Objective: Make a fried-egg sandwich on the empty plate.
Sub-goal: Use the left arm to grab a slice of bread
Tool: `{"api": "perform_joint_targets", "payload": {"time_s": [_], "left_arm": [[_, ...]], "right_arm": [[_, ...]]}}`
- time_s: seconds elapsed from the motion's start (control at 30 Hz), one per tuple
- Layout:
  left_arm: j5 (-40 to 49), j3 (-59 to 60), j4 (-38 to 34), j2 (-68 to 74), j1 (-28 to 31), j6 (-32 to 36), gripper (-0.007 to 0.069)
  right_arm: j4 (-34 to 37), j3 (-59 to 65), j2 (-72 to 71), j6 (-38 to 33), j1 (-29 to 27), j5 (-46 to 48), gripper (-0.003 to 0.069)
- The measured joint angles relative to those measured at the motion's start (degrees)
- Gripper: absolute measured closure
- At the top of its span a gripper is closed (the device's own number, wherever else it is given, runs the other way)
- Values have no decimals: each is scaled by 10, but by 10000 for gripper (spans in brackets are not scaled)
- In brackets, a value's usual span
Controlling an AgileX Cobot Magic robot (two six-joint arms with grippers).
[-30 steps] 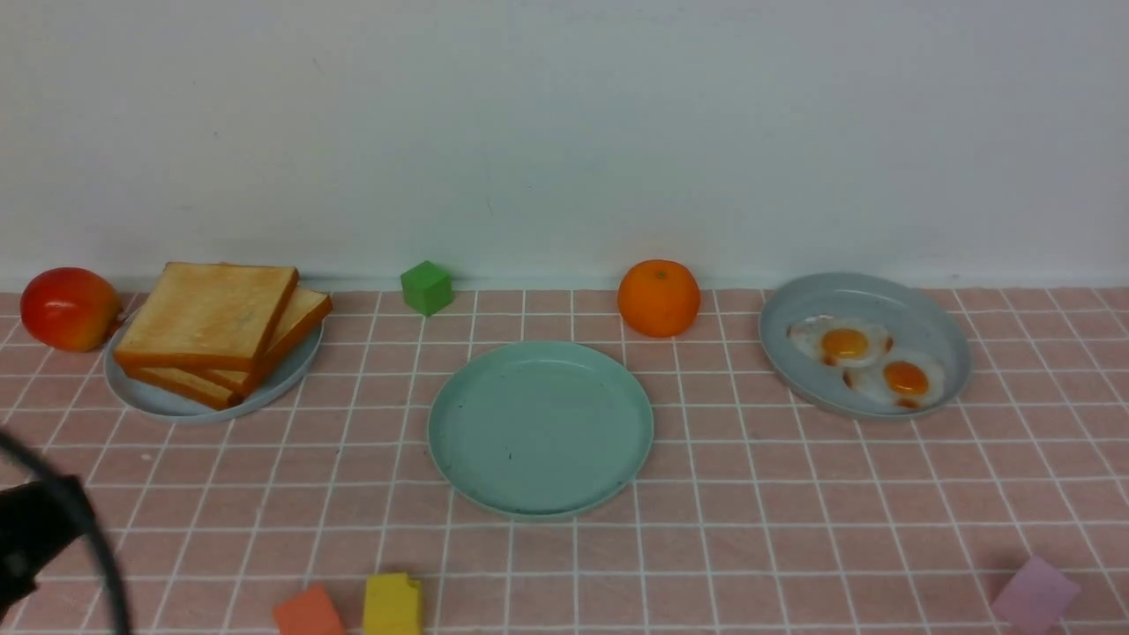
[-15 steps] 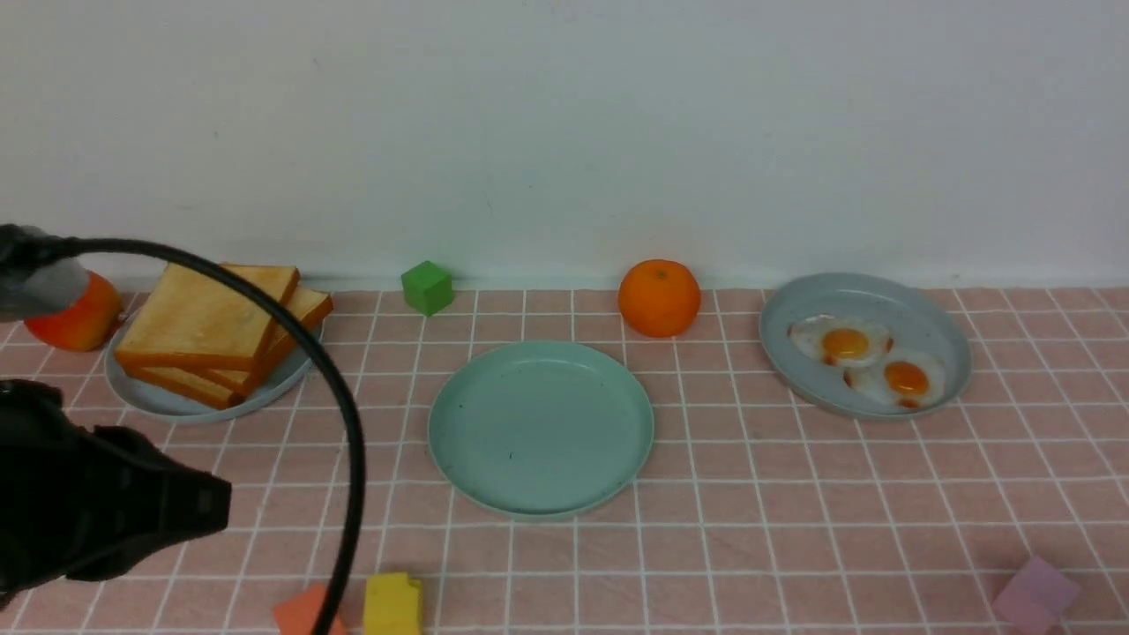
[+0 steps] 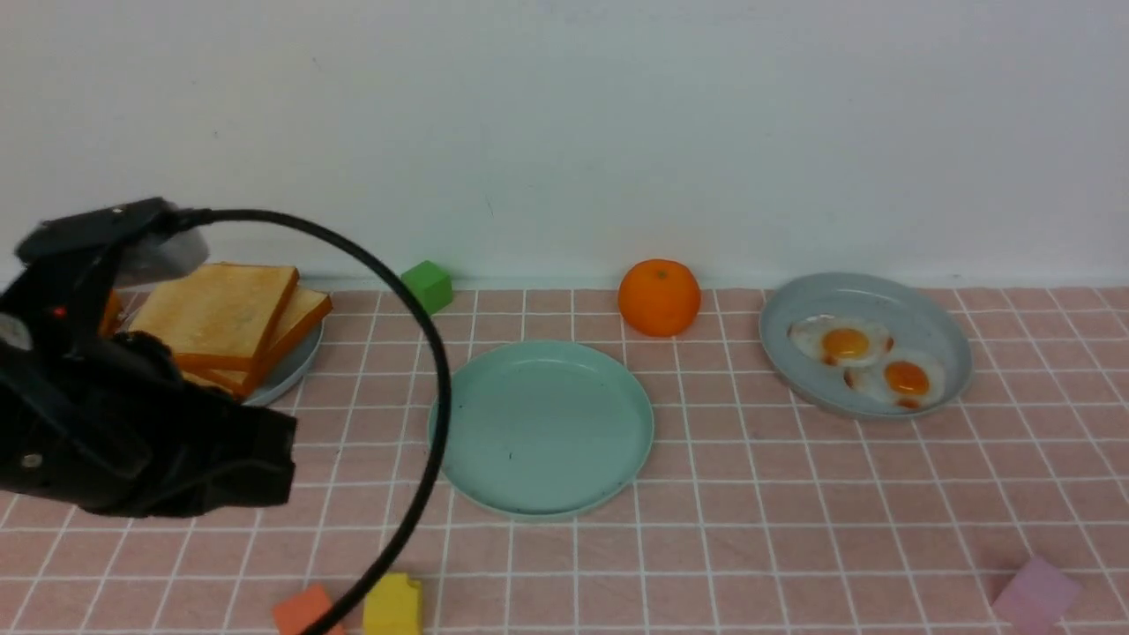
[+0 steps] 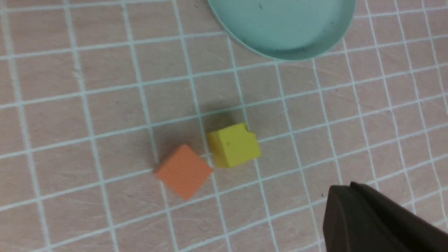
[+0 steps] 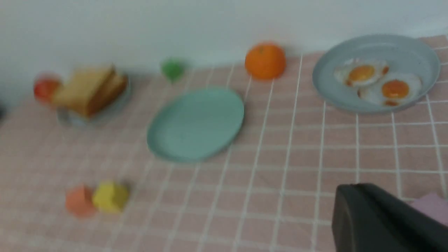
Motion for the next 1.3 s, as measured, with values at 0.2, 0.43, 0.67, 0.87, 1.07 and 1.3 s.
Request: {"api": "perform_joint_targets", "payload": {"time_s": [0.2,0.43,0.67,0.87,1.07,1.3], "left_arm": [[5,-50,69,80,-1,-25,638],[-16,-186,188,215,4,-102,638],[34,-366,233,397,61,-127,537],[85,-445,241,454,65,-124,430],[92,-459,249,453,44,-123,452],[110,-459,288,452,-9,-114,638]], "right_arm": [[-1,-90,80,-31,68,35,668],[-7,-92,105,-65,110,34,665],[-20,-101,100,-76,113,31,661],[-26,-116,100,-77,113,16,655],[-28,-116,100,-77,113,8,652],[-33,-116,100,-77,113,-12,651]]}}
